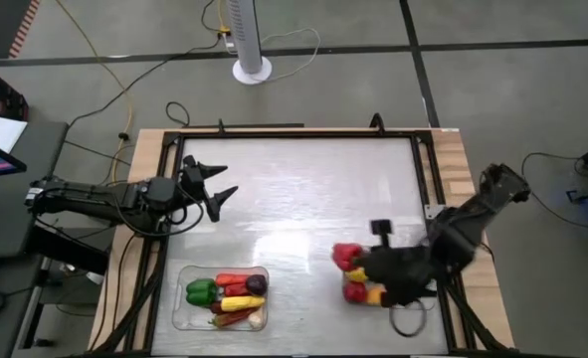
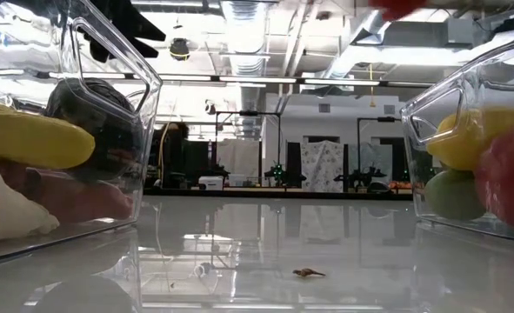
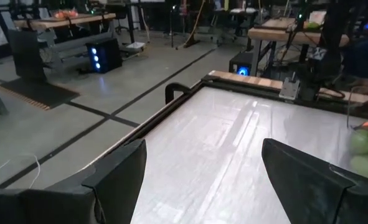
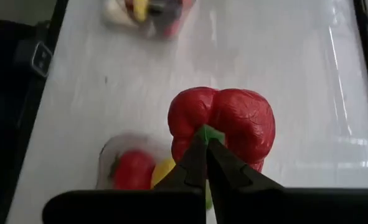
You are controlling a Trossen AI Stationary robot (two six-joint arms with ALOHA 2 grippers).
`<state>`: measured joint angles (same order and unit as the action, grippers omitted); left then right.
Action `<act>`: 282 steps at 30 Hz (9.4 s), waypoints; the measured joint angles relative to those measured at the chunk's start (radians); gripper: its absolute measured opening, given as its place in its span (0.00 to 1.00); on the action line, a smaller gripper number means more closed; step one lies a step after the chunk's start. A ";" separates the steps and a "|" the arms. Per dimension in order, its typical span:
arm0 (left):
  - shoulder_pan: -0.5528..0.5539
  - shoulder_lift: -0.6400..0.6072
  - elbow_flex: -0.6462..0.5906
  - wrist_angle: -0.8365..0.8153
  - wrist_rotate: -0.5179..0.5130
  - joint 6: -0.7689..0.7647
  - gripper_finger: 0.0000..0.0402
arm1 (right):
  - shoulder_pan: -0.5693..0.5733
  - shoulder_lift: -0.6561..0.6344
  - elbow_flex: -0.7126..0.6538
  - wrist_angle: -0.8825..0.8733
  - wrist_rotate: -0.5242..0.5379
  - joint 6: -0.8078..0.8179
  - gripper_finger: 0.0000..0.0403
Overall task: Sort produce into baskets
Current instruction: Put the red bell pepper into the right transparent bin, then return to Home Position
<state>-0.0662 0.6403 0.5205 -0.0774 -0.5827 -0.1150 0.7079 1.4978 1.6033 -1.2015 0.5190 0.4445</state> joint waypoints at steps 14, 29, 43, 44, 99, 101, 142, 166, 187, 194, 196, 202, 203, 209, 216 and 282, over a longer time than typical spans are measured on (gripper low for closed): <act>0.000 0.000 0.000 0.124 0.000 0.106 0.76 | 0.204 -0.204 -0.377 0.049 0.059 0.520 0.29; 0.000 0.000 0.000 0.184 -0.001 0.175 0.76 | 0.221 -0.474 -0.643 0.054 0.277 0.700 0.59; 0.000 -0.032 0.000 0.223 0.047 0.206 0.76 | 0.220 -0.920 -1.100 0.574 0.429 0.442 0.58; 0.000 -0.033 0.000 0.228 0.086 0.211 0.76 | 0.218 -0.948 -1.137 0.645 0.428 0.398 0.58; 0.000 -0.591 -0.506 0.129 0.222 0.020 0.76 | -0.867 -1.495 -1.596 1.267 -0.609 -0.393 0.47; 0.000 -0.588 -0.510 0.153 0.257 0.050 0.76 | -0.875 -1.495 -1.596 1.254 -0.608 -0.373 0.47; 0.000 -0.588 -0.503 0.128 0.153 0.051 0.76 | -0.874 -1.495 -1.598 1.238 -0.417 -0.329 0.47; 0.000 -0.588 -0.502 0.127 0.154 0.051 0.76 | -0.874 -1.495 -1.598 1.238 -0.417 -0.332 0.47; 0.000 -0.588 -0.502 0.128 0.154 0.051 0.76 | -0.874 -1.495 -1.598 1.239 -0.417 -0.330 0.47; 0.000 -0.588 -0.501 0.128 0.154 0.051 0.76 | -0.874 -1.495 -1.598 1.239 -0.417 -0.330 0.47; 0.000 -0.588 -0.501 0.128 0.154 0.051 0.76 | -0.874 -1.495 -1.598 1.239 -0.417 -0.330 0.47; 0.000 -0.588 -0.501 0.128 0.154 0.051 0.76 | -0.874 -1.495 -1.598 1.239 -0.417 -0.331 0.47; 0.000 -0.588 -0.501 0.128 0.154 0.051 0.76 | -0.874 -1.495 -1.598 1.239 -0.417 -0.331 0.47; 0.000 -0.588 -0.501 0.128 0.154 0.051 0.76 | -0.874 -1.495 -1.599 1.239 -0.417 -0.331 0.47; 0.000 -0.588 -0.501 0.128 0.154 0.051 0.76 | -0.874 -1.495 -1.598 1.239 -0.417 -0.331 0.47; 0.000 -0.588 -0.501 0.128 0.154 0.051 0.76 | -0.874 -1.495 -1.599 1.239 -0.417 -0.331 0.47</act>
<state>-0.0658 0.0521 0.0196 0.0509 -0.4290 -0.0639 -0.1661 0.0028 0.0048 0.0372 0.1024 0.1135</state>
